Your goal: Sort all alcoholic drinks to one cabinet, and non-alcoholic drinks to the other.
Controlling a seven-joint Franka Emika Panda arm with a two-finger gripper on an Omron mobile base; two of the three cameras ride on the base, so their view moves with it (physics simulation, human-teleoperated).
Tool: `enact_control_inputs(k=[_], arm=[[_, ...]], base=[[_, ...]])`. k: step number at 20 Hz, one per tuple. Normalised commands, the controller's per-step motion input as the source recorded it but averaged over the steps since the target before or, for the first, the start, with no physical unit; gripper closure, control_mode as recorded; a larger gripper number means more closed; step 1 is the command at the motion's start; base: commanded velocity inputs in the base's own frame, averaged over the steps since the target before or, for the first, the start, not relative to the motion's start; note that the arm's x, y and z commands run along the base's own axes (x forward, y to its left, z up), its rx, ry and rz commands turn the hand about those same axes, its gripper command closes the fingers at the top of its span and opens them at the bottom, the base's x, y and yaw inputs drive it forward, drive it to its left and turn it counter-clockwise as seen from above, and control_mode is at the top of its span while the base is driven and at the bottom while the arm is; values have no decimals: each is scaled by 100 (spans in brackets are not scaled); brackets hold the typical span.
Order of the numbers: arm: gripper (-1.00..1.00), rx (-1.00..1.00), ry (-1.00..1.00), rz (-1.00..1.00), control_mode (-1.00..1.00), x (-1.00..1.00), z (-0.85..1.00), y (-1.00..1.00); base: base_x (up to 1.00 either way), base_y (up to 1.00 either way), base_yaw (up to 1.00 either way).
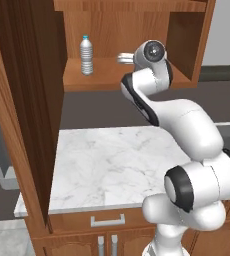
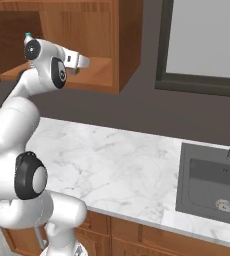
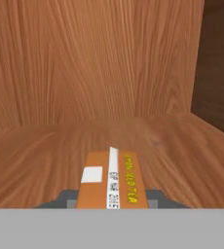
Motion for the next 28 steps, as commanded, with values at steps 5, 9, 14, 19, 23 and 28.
enact_control_inputs(k=[5,9,14,19,23,28], arm=[[100,0,0,0,-100,38,-16,4],[-100,0,0,0,-100,39,-26,10],[-100,0,0,0,-100,19,-13,2],[-100,0,0,0,-100,0,-3,0],[-100,0,0,0,-100,-20,0,0],[-100,0,0,0,-100,-31,2,0]], base=[[0,0,0],[0,0,0],[0,0,0],[0,0,0],[0,0,0],[0,0,0]])
